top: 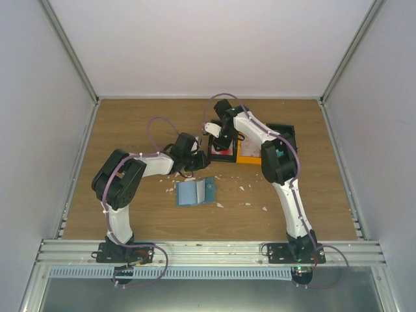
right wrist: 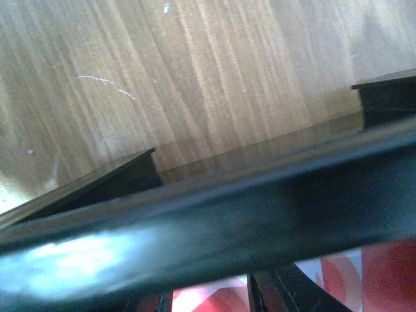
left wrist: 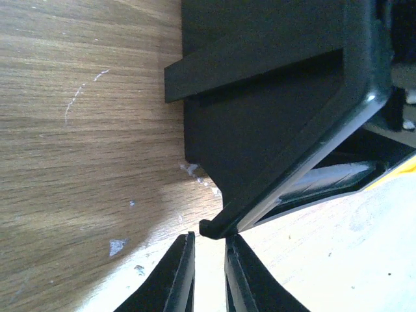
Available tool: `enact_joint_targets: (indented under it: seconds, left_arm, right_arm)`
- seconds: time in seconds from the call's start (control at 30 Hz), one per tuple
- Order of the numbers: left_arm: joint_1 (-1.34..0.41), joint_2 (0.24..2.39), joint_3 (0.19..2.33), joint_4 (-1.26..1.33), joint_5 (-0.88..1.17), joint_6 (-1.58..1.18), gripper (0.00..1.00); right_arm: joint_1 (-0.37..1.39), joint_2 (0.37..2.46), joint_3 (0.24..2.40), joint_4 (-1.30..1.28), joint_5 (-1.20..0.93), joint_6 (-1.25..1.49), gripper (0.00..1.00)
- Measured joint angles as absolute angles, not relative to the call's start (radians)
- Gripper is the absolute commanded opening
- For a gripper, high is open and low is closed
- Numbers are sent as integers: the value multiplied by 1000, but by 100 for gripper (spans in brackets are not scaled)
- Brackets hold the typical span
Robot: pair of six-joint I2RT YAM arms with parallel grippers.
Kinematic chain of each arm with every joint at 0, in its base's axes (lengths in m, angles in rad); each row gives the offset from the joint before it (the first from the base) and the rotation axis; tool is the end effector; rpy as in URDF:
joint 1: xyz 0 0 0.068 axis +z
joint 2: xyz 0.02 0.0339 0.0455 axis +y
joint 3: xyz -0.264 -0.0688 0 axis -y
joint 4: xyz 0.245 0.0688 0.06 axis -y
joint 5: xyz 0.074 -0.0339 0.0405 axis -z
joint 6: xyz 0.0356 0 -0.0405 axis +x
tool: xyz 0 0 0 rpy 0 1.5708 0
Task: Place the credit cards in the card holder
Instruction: Pick up the credit card from the storage box.
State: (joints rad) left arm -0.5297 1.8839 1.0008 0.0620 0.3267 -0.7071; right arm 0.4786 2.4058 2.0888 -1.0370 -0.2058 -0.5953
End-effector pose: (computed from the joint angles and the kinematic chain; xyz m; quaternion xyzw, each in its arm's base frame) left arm 0.3192 -0.2001 0.1346 -0.0220 0.9198 -0.3327 0.2066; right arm 0.4321 0.2324 0.1650 -0.5154 0.8440 0.0957 0.1134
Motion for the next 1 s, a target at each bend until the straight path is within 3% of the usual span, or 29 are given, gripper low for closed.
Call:
enact_joint_targets:
  seconds: [0.57,1.0]
  left_arm:
    - [-526,1905,1012,39,289,-719,15]
    - [-522,1905,1012,34,282,-719,15]
  right_arm:
    - [471,2297,2020,-1058,-344,-597,18]
    - [471,2257,1939,-1062,-403,-587,21]
